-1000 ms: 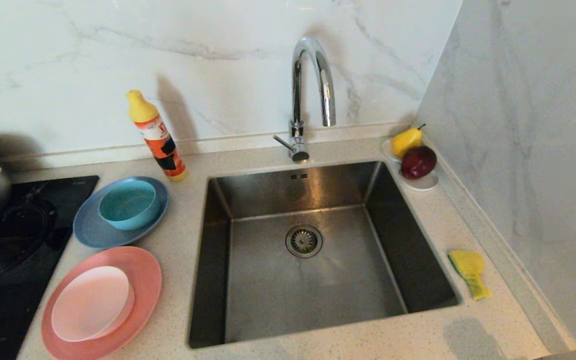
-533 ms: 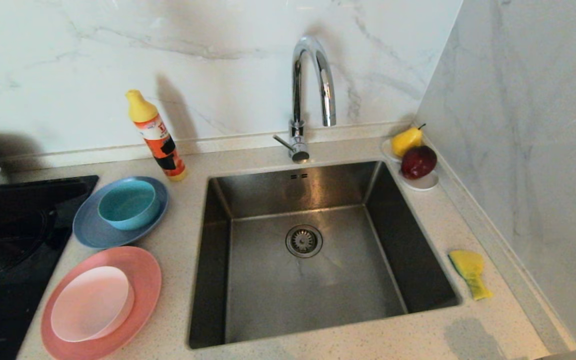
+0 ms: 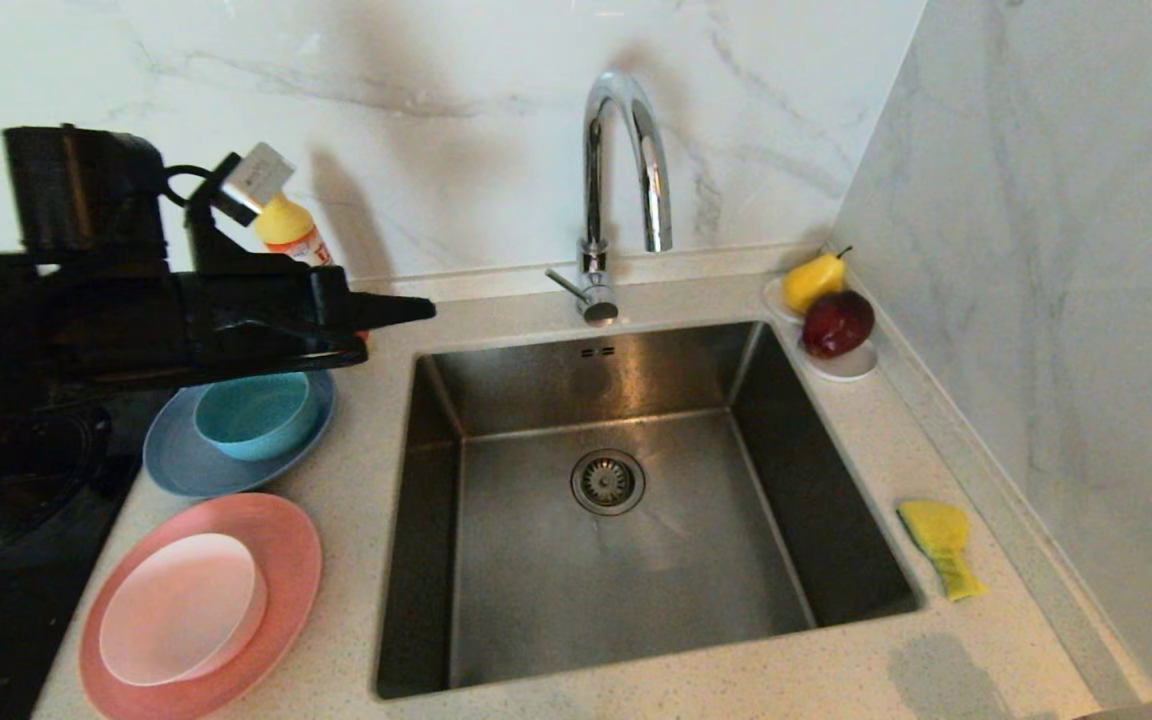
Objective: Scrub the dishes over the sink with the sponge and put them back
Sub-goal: Turn on the faucet
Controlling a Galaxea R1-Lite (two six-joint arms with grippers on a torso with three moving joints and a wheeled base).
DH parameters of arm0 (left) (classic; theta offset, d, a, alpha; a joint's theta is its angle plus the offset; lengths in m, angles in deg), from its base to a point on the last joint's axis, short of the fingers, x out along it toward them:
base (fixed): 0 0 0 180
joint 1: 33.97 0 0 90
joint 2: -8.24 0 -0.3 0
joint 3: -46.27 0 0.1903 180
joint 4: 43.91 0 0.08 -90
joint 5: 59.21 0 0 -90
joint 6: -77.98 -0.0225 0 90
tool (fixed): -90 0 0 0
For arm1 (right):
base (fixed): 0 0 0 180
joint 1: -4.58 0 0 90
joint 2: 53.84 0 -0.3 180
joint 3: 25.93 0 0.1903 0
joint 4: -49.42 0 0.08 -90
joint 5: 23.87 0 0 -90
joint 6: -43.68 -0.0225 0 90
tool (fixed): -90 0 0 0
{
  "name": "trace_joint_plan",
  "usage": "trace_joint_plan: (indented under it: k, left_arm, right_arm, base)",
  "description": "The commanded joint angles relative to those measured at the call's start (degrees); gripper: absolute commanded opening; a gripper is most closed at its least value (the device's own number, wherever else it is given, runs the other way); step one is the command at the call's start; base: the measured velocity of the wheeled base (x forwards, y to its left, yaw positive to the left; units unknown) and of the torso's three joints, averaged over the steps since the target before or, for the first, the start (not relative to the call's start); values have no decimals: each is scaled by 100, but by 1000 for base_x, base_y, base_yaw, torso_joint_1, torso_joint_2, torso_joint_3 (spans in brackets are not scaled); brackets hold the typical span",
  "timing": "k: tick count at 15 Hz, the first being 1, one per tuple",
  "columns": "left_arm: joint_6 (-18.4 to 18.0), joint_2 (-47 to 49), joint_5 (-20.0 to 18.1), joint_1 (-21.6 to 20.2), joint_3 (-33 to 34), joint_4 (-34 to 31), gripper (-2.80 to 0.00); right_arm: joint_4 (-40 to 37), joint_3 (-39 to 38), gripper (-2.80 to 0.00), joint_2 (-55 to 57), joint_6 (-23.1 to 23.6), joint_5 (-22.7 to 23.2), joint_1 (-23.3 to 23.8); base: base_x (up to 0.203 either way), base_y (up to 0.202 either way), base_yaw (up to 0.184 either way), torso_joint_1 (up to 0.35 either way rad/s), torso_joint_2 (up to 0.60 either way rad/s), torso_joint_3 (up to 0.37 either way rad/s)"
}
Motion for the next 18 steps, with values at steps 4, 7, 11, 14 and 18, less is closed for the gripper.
trace_joint_plan:
  k: [4, 7, 11, 14, 18]
  left_arm:
    - [376, 1716, 696, 467, -1074, 704, -280]
    - [460, 2085, 882, 585, -1543, 713, -280]
    - [521, 2458, 1091, 686, -2042, 721, -280]
    - [676, 2991, 1874, 840, -2648, 1093, -280]
    - [1005, 3400, 2297, 878, -3551, 1307, -280]
  right_arm:
    - [0, 6, -280, -2, 4, 5, -1]
    - [0, 7, -280, -2, 4, 5, -1]
    - [0, -2, -280, -2, 4, 5, -1]
    - [0, 7, -280, -2, 4, 5, -1]
    - [0, -2, -280, -2, 4, 5, -1]
  base:
    - [0, 0, 0, 0, 0, 0]
    - [0, 0, 0, 0, 0, 0]
    - [0, 0, 0, 0, 0, 0]
    - [0, 0, 0, 0, 0, 0]
    - [0, 0, 0, 0, 0, 0]
